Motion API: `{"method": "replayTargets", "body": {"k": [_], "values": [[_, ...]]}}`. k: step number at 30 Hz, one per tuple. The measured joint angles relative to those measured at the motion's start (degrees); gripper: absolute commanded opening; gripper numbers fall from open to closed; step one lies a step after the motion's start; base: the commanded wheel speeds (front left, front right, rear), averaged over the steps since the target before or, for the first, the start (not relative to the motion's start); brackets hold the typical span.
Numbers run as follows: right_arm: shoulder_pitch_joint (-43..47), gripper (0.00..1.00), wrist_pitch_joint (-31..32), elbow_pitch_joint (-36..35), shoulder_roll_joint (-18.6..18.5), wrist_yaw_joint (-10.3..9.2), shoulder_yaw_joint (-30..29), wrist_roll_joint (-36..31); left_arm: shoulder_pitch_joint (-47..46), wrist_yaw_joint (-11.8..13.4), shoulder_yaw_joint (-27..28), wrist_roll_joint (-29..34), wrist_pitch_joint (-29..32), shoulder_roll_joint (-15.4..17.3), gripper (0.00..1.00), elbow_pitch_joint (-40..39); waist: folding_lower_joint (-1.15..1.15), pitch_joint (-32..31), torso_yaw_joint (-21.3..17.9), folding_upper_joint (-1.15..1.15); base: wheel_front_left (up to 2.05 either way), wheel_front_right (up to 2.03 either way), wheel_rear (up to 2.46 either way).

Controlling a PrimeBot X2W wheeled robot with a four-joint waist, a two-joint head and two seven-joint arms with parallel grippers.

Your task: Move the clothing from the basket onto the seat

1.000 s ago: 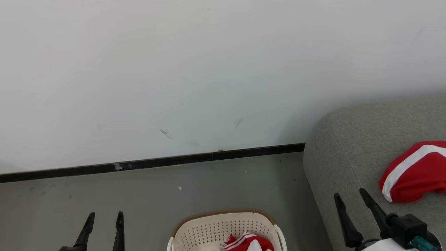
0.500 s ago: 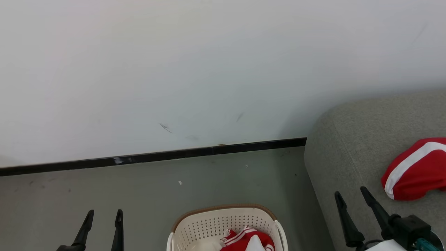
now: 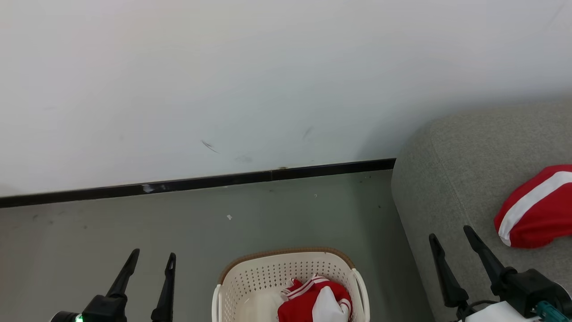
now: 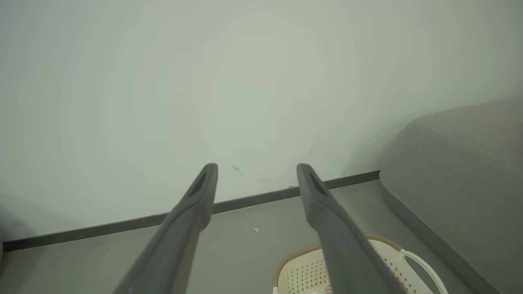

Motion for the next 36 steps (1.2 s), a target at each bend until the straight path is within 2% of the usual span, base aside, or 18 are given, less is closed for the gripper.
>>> {"method": "replayTargets", "body": {"k": [10, 20, 36], "values": [[-0.2, 1.0, 0.0, -3.74, 0.02, 0.01, -2.3, -1.55, -5.95, -2.97, -5.55, 2.47, 0.44, -0.16, 1.0, 4.21, 0.0, 3.89, -0.59, 0.0, 0.0, 0.0, 0.0], [-2.37, 1.0, 0.0, -8.79, 0.07, 0.01, -4.41, -1.59, -12.79, -5.91, -12.4, 5.67, 3.28, -2.4, 1.0, 12.89, 0.0, 9.73, -1.88, 0.0, 0.0, 0.0, 0.0], [-6.78, 1.0, -0.42, -14.92, 0.08, 0.0, -6.44, -1.63, -22.49, -7.42, -17.73, 8.78, 5.17, -4.14, 1.0, 26.21, 0.0, 20.43, -5.42, 0.0, 0.0, 0.0, 0.0]]}}
